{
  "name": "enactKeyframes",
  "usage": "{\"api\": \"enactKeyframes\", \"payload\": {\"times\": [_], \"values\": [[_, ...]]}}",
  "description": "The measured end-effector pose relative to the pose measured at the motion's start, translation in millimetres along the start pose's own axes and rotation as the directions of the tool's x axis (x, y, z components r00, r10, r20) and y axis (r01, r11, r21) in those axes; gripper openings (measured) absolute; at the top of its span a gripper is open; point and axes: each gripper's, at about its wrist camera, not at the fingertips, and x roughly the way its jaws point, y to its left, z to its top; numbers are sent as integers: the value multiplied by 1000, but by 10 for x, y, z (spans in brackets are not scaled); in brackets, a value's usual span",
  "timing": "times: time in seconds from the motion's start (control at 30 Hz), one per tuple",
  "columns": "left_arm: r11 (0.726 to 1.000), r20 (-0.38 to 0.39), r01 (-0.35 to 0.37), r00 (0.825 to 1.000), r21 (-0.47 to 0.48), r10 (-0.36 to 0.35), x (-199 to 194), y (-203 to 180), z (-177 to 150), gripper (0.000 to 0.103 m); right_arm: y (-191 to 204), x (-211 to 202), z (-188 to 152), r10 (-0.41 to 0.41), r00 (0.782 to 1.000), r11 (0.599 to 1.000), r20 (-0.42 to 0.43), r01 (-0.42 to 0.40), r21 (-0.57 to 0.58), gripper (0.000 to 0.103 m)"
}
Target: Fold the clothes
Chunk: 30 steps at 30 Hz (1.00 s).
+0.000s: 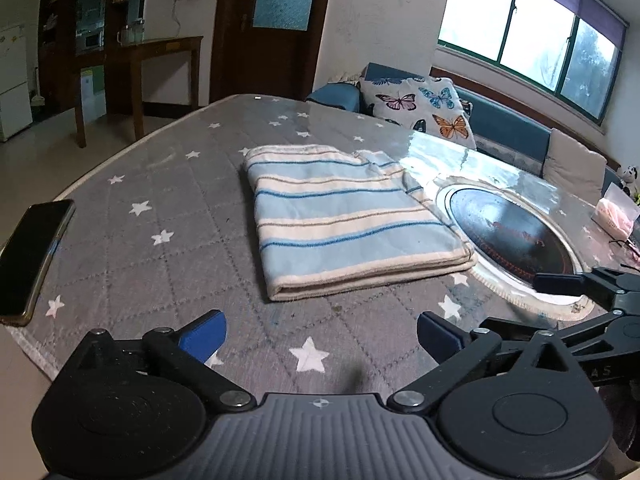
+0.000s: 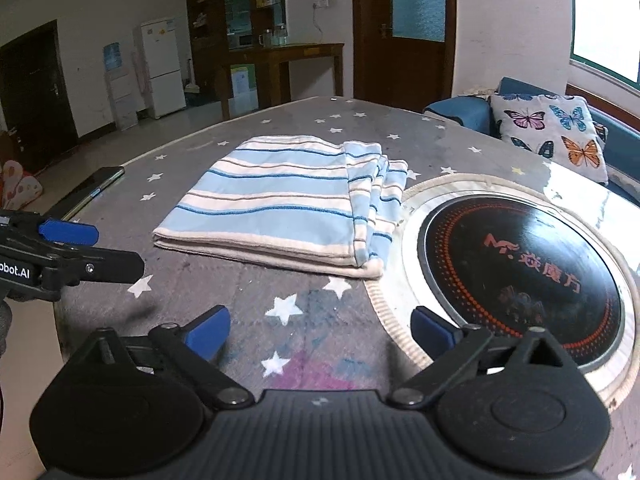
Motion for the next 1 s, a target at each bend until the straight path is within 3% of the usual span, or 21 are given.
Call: {"api": "enactKeyframes", "payload": {"times": [0.33,1.0], "values": [[999,-25,-38,999,-3,38,-24,-63,-95,103,52,-67,-60,-38,999,999,4,38,32,103],[995,-43,-100,994,19,101,-128,-211,-224,103,101,-166,-263,-37,999,995,7,36,93,103]]}}
